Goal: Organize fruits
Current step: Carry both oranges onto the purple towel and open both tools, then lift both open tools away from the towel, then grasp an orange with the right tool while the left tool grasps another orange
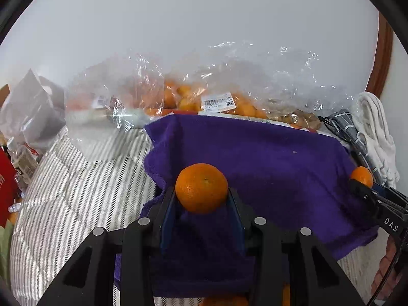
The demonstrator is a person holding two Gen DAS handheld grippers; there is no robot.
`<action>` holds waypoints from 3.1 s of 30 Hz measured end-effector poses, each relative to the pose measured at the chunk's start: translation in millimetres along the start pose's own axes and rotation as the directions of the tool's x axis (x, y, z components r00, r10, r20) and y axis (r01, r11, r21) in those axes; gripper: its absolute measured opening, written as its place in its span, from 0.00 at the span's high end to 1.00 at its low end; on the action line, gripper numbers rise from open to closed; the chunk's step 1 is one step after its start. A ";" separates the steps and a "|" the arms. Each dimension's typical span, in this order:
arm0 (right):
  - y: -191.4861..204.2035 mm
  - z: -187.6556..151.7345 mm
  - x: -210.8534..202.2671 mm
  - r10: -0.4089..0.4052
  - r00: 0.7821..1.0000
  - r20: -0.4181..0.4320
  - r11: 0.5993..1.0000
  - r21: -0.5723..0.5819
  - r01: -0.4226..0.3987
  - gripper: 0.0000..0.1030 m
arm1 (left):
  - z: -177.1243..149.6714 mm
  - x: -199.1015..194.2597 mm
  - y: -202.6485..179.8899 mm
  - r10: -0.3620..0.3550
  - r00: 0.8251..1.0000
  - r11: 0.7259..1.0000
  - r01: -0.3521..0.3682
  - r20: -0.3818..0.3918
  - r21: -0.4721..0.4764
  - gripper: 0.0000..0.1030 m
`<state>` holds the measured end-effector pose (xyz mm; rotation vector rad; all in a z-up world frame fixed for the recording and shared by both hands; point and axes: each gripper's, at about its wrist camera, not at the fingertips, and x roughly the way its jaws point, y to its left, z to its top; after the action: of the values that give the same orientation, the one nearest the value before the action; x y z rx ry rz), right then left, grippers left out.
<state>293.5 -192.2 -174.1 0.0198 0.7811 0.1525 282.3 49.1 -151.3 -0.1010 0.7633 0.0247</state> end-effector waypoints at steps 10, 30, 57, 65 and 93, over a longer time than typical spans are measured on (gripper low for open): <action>-2.5 -9.1 16.5 -0.013 0.999 -0.031 1.000 -0.011 0.012 0.59 | -5.8 15.5 -7.6 -0.024 0.998 0.999 0.026 -0.050 0.040 0.64; -2.2 -16.8 27.5 -0.007 0.994 -0.108 1.000 -0.026 0.004 0.54 | -9.7 23.2 -9.3 -0.004 0.998 0.998 0.008 -0.062 0.062 0.62; 14.8 -12.1 -8.7 -0.053 0.999 0.011 0.993 -0.106 0.054 0.26 | -7.6 -21.7 4.9 -0.027 0.978 0.997 0.041 0.206 -0.064 0.46; 16.8 -8.6 -30.1 -0.004 0.999 -0.033 0.999 -0.037 0.003 0.26 | -4.1 -33.9 19.8 0.041 0.972 0.993 -0.013 0.232 -0.120 0.46; 65.5 -103.3 -52.9 0.153 0.975 -0.163 0.979 -0.109 -0.172 0.55 | -97.4 -81.2 54.3 -0.114 0.993 0.993 0.114 0.019 -0.041 0.46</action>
<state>175.5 -139.1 -205.6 -0.0451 0.9236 0.3614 153.3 94.5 -169.5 -0.1845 0.7391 -0.0668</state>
